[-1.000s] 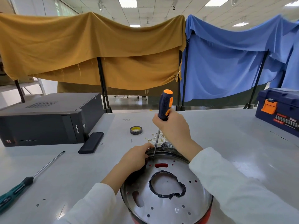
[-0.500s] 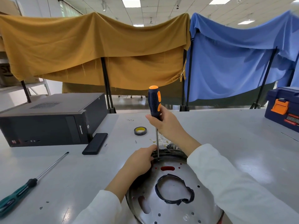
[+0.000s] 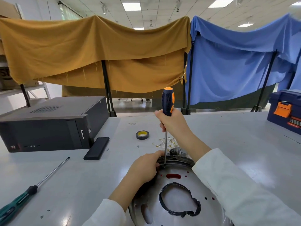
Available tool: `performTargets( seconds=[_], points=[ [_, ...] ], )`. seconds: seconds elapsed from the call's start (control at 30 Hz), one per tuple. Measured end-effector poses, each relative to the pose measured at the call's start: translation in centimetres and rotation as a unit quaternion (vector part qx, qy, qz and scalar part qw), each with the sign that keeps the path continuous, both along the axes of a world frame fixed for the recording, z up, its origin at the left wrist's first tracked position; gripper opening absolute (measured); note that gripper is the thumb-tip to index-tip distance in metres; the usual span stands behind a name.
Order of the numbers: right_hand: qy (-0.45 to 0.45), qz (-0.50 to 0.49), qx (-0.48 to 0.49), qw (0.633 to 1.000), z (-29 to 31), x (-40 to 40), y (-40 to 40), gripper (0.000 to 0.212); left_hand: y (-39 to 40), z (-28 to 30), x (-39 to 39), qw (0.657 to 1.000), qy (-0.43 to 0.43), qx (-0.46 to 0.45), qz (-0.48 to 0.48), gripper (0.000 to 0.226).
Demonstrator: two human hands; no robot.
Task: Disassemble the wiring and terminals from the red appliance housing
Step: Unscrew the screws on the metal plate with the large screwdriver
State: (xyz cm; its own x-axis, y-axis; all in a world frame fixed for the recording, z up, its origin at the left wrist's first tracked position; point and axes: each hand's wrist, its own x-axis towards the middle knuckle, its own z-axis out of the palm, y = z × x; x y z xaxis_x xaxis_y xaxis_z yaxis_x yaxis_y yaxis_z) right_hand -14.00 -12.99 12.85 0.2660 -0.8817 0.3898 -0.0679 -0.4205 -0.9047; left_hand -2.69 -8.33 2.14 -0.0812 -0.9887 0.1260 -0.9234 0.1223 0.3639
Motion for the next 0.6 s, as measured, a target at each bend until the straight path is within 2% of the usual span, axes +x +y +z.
performTargets(
  seconds=[0.07,0.17,0.23,0.27,0.4,0.47,0.6],
  points=[
    [-0.034,-0.028,-0.004,0.999,-0.6,0.4,0.1,0.027,-0.1,-0.1,0.0,1.000,0.002,0.000,-0.002,0.047],
    [-0.103,-0.076,-0.018,0.992,-1.4,1.1,0.3,0.027,-0.2,-0.3,0.0,1.000,0.005,0.002,0.003,0.050],
    [-0.117,-0.096,-0.029,0.988,-1.5,1.5,0.5,0.028,-0.3,-0.4,0.0,1.000,0.002,0.000,0.007,0.050],
    [-0.115,-0.080,-0.025,0.990,-1.4,1.7,0.5,0.028,-0.3,-0.5,0.0,1.000,0.000,-0.002,0.008,0.051],
    [-0.061,0.094,0.020,0.993,-0.8,1.9,0.8,0.038,-0.4,-0.6,0.0,1.000,-0.002,-0.009,0.002,0.052],
    [-0.059,0.108,0.018,0.992,-0.8,2.1,0.9,0.039,-0.4,-0.6,0.1,1.000,-0.003,-0.006,0.003,0.053],
    [-0.065,0.069,-0.008,0.995,-1.3,2.0,1.3,0.033,-0.4,-0.6,0.1,1.000,-0.004,-0.007,0.004,0.051]
  ],
)
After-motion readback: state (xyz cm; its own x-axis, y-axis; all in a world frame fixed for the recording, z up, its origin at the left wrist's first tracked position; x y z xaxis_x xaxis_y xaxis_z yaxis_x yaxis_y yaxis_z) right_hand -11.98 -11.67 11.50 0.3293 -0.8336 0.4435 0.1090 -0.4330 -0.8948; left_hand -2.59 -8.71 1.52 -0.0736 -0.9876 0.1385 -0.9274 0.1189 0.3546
